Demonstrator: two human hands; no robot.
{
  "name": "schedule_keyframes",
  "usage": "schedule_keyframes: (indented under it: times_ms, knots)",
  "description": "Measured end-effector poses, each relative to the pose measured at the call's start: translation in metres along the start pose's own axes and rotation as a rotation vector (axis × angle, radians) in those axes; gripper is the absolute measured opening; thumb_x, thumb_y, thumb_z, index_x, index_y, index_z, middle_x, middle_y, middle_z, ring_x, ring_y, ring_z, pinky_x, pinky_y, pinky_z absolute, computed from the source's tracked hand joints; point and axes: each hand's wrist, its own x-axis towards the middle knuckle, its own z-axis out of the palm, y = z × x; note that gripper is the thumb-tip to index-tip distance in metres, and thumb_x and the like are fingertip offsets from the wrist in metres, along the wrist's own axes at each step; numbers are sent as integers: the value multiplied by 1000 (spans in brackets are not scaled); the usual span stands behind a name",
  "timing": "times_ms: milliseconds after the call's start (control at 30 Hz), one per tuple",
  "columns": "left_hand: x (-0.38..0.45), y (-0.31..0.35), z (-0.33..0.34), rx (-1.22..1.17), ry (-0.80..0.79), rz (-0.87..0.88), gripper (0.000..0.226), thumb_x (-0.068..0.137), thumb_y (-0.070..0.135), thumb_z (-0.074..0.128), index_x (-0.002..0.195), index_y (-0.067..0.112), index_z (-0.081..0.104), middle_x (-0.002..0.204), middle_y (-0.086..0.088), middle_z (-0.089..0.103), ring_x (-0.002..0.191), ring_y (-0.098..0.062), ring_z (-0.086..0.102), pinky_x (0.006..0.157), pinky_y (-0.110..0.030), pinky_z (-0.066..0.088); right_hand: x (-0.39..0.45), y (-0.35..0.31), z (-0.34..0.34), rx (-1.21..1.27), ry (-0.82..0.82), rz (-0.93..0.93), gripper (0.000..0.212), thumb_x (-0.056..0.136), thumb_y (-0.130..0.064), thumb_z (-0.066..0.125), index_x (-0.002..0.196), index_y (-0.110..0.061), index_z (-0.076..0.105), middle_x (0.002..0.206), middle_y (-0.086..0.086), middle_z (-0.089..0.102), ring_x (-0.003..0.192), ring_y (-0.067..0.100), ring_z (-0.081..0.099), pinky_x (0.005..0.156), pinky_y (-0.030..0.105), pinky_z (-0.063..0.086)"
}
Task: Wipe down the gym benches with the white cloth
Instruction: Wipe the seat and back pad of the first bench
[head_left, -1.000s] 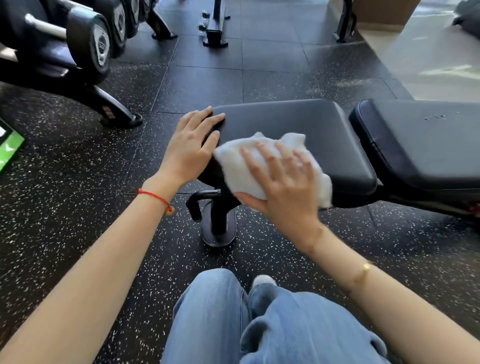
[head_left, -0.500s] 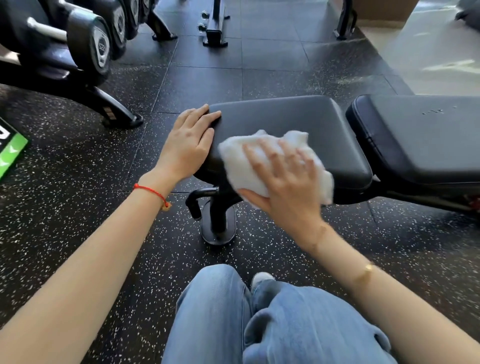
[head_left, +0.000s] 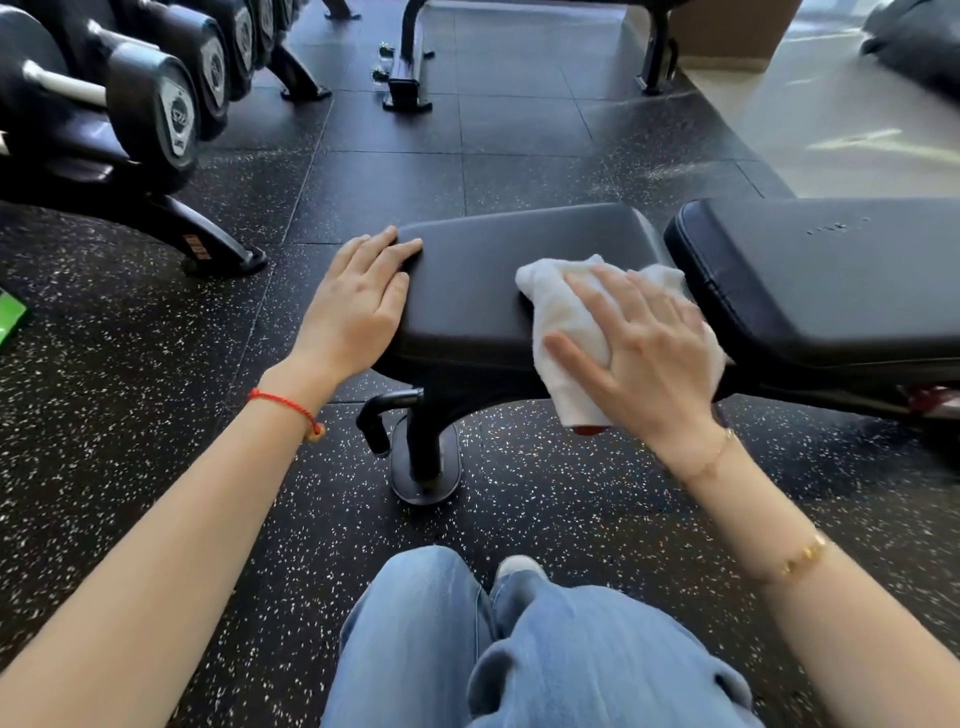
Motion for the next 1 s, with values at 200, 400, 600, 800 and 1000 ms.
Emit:
schedule_keyframes:
  times_ms: [200,400,600,800,1000]
  knots:
    - [0,32,3,121,-13,-106,48,103,26,37,149,14,39,159,-13,29,148,-29,20,124,-40,6,-16,9,-17,31,-148,-95,67,96,-70,26,153,-35,32,160,-5,32,146,22,31,117,44,27]
    - [-1,85,32,139,-7,-67,47,103,28,33,148,14,37,157,-15,30,147,-30,22,123,-43,9,13,37,-21,230,-278,79,57,101,-59,33,152,-33,32,162,-3,26,146,23,25,118,35,15]
    - [-3,89,41,210,64,-75,47,101,29,37,146,18,40,157,-10,34,146,-28,26,123,-43,11,69,24,-3,135,-383,105,58,98,-59,34,153,-38,30,164,-4,23,148,26,22,119,45,18]
    - [-3,92,43,235,74,-96,46,99,29,40,144,20,43,155,-6,37,145,-26,29,123,-42,13,42,50,-16,334,-215,-121,39,98,-40,55,136,-27,58,142,-10,55,128,27,46,100,48,39]
    - [11,133,59,267,-13,-243,53,103,35,29,153,18,29,162,-4,23,151,-27,15,124,-48,3,43,101,-40,222,-214,-344,28,98,-25,59,120,-9,66,120,8,65,114,32,54,100,38,38]
